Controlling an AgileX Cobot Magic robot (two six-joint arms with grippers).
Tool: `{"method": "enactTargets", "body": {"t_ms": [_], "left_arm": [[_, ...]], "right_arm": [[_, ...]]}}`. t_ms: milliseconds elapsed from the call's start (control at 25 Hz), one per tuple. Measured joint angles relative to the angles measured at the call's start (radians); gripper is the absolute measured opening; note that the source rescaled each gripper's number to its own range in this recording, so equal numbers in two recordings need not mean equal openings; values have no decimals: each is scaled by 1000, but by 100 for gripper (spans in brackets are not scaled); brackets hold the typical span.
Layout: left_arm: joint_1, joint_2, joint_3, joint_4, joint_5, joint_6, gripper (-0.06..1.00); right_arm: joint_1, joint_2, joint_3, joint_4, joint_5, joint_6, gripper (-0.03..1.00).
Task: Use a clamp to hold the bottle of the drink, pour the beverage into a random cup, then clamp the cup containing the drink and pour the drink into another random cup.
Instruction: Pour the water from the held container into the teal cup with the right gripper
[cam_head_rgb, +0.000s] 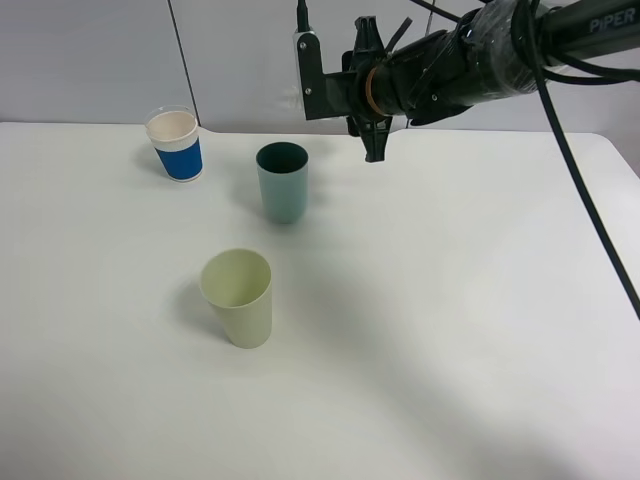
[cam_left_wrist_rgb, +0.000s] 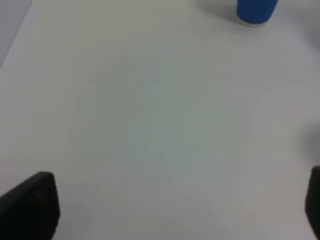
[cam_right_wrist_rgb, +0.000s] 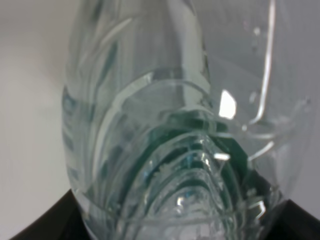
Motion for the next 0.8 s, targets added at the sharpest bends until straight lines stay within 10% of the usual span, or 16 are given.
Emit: {"method": "enactTargets", "body": {"t_ms": [800], "left_arm": [[0, 0, 0, 0, 0, 0, 100]], "right_arm": [[0, 0, 0, -4, 5, -101, 0]]}}
